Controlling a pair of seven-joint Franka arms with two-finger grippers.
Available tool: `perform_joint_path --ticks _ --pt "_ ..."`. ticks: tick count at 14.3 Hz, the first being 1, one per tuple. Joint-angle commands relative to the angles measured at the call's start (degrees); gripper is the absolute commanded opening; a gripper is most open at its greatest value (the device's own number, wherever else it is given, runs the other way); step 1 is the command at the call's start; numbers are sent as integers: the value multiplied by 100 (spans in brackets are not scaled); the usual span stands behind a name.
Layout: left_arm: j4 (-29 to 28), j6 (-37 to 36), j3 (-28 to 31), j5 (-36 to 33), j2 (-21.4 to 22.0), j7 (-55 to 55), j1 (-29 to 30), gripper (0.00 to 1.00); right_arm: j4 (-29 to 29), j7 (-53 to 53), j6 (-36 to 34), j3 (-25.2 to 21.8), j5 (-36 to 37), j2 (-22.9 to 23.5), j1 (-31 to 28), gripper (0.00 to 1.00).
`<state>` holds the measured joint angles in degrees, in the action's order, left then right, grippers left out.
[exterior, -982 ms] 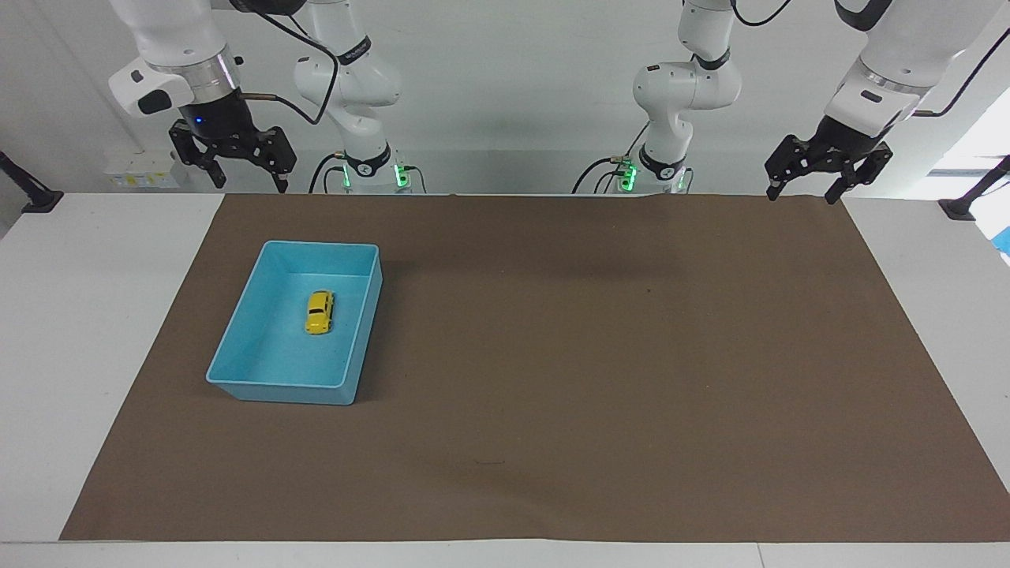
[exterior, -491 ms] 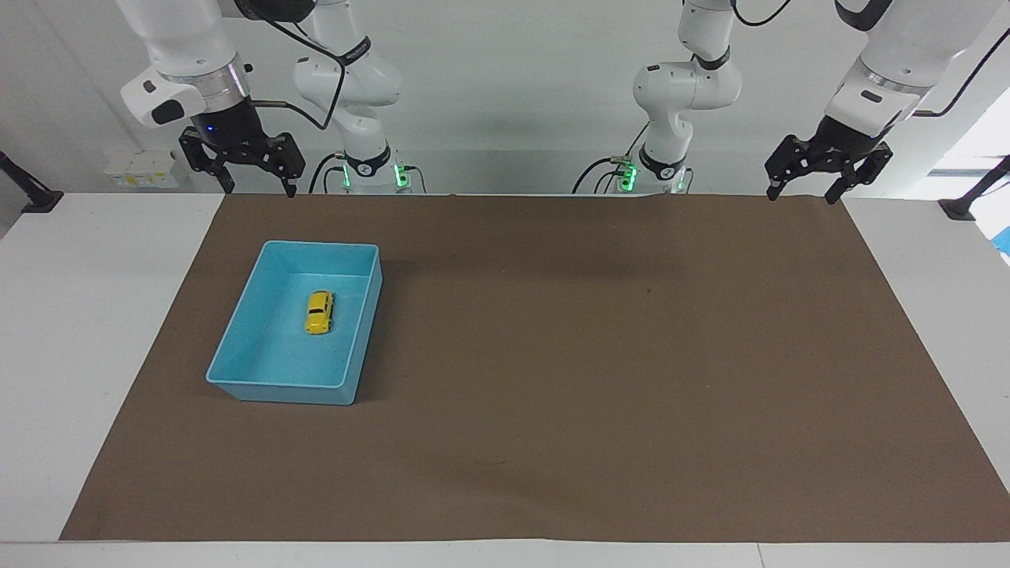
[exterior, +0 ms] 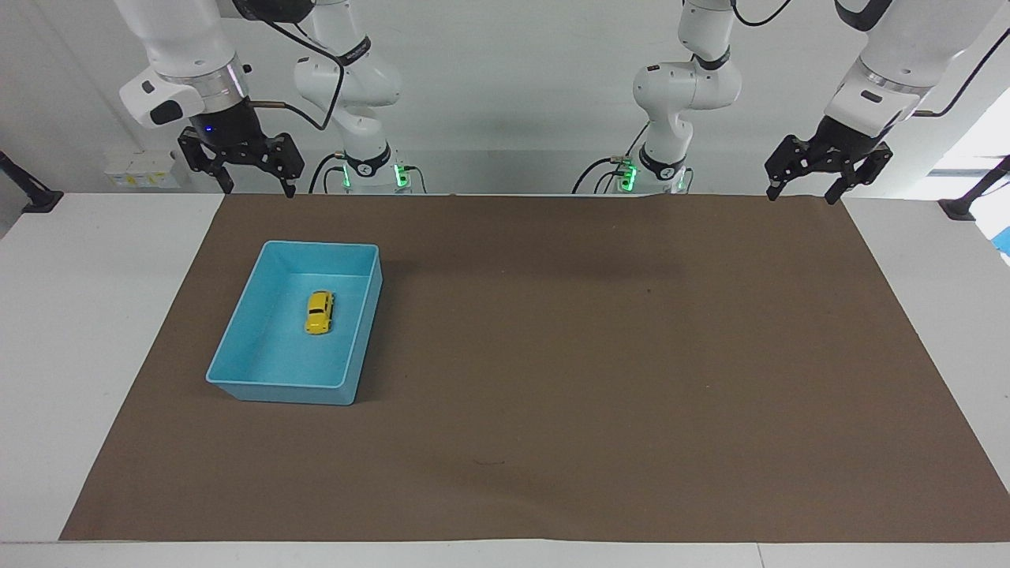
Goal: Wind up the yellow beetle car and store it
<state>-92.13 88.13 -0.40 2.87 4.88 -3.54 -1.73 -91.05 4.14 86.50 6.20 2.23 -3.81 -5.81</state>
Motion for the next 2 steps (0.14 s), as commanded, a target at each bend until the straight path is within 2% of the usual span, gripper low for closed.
perform_joint_path --ticks 1,2 --pt "10 -86 -39 -94 57 -41 59 100 -36 87 -81 31 -144 -50 -69 100" --pt "10 -77 -39 -94 57 -41 59 100 -36 95 -72 31 -144 -50 -69 100"
